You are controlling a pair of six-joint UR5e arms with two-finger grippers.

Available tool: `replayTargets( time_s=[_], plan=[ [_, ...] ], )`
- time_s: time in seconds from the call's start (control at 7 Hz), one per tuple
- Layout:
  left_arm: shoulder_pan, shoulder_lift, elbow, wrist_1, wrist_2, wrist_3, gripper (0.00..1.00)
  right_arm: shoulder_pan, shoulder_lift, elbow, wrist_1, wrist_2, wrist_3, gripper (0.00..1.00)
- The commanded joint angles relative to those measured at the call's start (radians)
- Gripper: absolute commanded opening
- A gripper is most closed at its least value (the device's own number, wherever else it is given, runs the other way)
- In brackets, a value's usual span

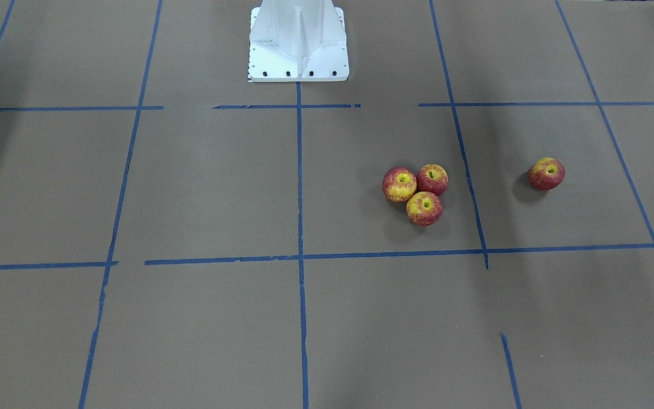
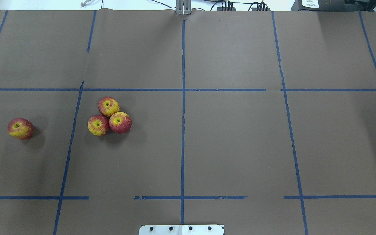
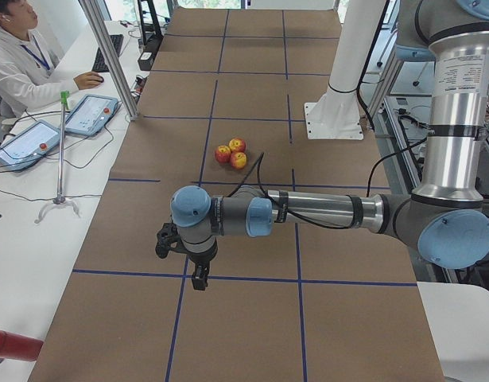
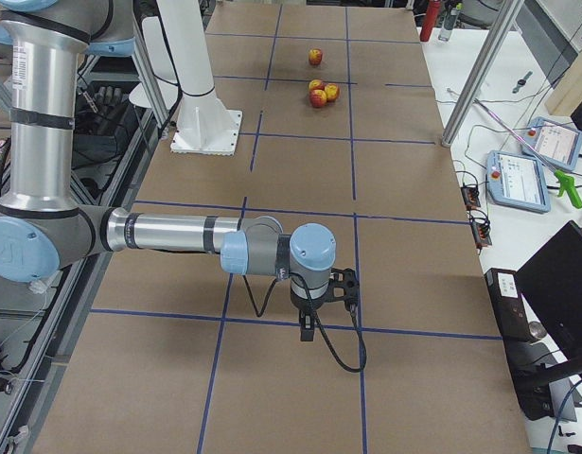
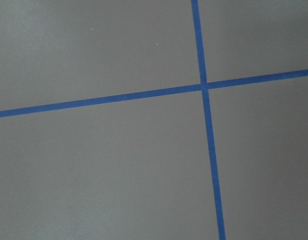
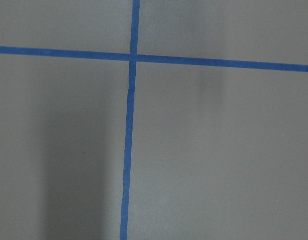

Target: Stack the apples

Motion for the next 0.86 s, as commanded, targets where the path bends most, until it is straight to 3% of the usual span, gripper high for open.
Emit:
replayTargets(
  time_s=[0.0,0.14,0.29,0.57,0.71],
  plan=[
    [0.137,0.002,-0.07,-0.02,-0.019,-0.173,1.0,0.0,0.0,0.0,0.0,0.0,0.0,1.0],
    [0.218,0.004,-0.109,-0.049,-0.04,-0.289,1.0,0.0,0.0,0.0,0.0,0.0,0.0,1.0],
    [0.257,0.045,-0.111,-0.186,-0.042,-0.381,1.0,0.0,0.0,0.0,0.0,0.0,0.0,1.0],
    [0.398,0.169,-0.095,-0.664,-0.036,-0.769,1.0,0.0,0.0,0.0,0.0,0.0,0.0,1.0],
    [0.459,0.169,-0.089,-0.672,-0.03,-0.804,1.0,0.0,0.0,0.0,0.0,0.0,0.0,1.0]
  ],
)
